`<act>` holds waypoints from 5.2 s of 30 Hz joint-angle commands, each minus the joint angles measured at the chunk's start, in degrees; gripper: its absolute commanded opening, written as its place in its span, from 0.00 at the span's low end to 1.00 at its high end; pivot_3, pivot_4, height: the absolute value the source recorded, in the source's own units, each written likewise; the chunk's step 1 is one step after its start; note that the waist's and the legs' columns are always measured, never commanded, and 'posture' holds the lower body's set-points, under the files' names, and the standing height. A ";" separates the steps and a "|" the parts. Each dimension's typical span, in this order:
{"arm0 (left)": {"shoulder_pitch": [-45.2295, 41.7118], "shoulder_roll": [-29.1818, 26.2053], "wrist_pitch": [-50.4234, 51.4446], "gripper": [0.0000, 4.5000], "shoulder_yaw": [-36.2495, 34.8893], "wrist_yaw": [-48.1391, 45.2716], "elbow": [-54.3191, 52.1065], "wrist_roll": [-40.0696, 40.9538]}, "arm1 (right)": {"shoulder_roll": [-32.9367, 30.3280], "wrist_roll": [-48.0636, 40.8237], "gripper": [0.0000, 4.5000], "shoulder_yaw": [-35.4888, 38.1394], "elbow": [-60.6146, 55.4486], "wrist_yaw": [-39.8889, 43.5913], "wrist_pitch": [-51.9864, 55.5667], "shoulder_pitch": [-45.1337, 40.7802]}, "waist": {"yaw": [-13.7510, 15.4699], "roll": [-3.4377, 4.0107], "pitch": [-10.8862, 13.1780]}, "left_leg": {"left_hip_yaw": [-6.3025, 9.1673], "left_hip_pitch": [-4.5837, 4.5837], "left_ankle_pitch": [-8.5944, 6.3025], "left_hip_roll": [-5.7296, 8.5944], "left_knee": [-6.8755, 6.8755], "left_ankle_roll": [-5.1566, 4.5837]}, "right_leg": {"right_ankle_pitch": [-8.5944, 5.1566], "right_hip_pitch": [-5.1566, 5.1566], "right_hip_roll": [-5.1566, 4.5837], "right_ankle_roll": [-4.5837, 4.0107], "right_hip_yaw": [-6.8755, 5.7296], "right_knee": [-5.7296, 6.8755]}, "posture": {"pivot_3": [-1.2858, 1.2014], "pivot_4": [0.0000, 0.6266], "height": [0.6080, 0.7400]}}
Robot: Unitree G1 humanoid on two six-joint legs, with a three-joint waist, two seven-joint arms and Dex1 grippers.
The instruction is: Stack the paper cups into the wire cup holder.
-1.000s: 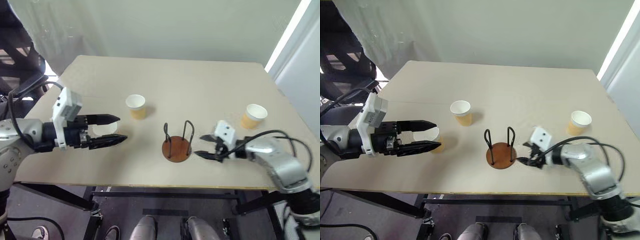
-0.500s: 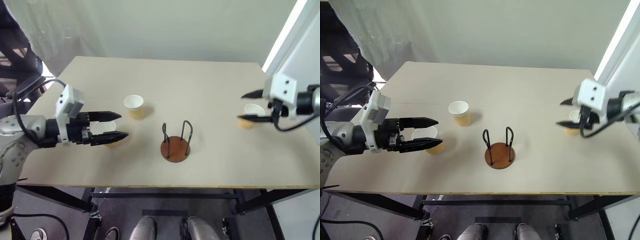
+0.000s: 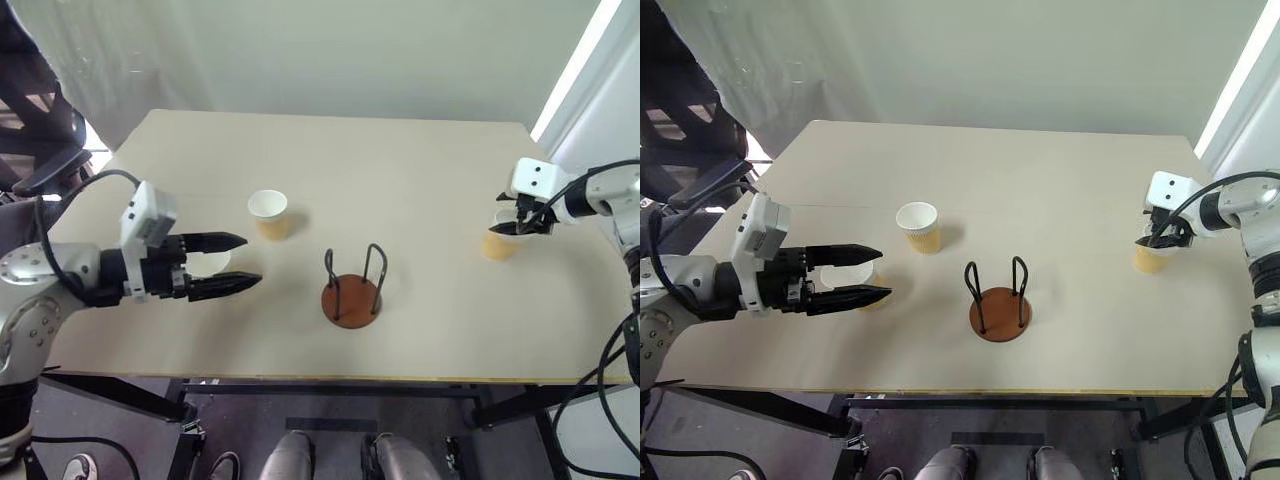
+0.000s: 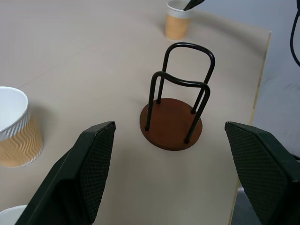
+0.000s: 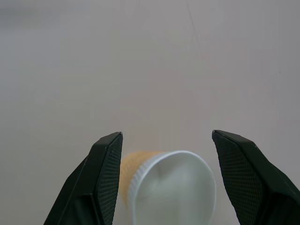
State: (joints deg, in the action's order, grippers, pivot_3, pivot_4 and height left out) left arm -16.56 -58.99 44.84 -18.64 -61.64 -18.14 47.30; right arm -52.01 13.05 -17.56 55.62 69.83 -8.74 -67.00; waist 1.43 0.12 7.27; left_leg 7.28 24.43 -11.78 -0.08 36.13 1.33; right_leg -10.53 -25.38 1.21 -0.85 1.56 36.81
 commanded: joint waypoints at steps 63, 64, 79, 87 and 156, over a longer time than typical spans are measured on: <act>14.78 8.60 -11.56 0.90 -9.71 2.83 -5.90 3.17 | 2.66 -35.06 0.01 12.57 -66.05 15.96 34.82 7.95 | -0.83 0.03 0.02 | -0.06 -0.52 0.02 -0.15 0.03 0.27 | -0.77 0.55 0.28 -0.87 0.03 0.07 | 0.52 0.24 1.00; 14.52 8.57 -11.55 0.90 -9.32 2.61 -5.85 3.12 | 4.30 -34.65 0.01 11.18 -67.18 14.43 35.77 7.20 | -0.84 0.03 0.02 | -0.04 -0.52 0.03 -0.14 0.07 0.24 | -0.77 0.57 0.28 -0.87 0.04 0.07 | 0.52 0.24 1.00; 20.38 10.06 -12.24 0.90 -10.53 3.55 -9.44 1.24 | 10.28 -24.97 0.01 -0.86 -65.52 10.89 32.75 4.53 | -0.65 -0.01 -0.01 | 0.06 -0.38 -0.04 -0.14 0.07 0.28 | -0.73 0.40 0.28 -0.94 0.03 0.10 | 0.52 0.24 1.00; 21.44 9.81 -12.04 0.90 -11.40 4.38 -10.24 1.72 | 7.21 -26.39 0.01 -0.18 -66.72 15.52 30.56 6.34 | -0.66 -0.02 -0.01 | 0.05 -0.41 -0.09 -0.17 0.05 0.29 | -0.73 0.40 0.28 -0.94 -0.01 0.12 | 0.52 0.24 1.00; 23.95 13.46 -17.07 0.90 -16.75 8.80 -10.17 5.65 | 10.93 -21.60 0.80 0.26 -61.63 16.74 22.67 7.42 | -0.68 -0.09 -0.06 | 0.04 -0.50 0.14 -0.19 0.11 0.23 | -0.67 0.52 0.30 -0.91 -0.01 0.14 | 0.52 0.24 1.00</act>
State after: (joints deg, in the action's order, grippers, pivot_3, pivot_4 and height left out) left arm 8.35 -43.01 27.33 -31.92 -52.37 -28.65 52.13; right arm -40.10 -4.97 -22.10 -5.66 85.20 14.66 -57.19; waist 0.75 0.03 7.21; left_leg 7.32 23.93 -11.64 -0.27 36.24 1.57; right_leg -11.20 -24.86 1.51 -1.77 1.55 36.96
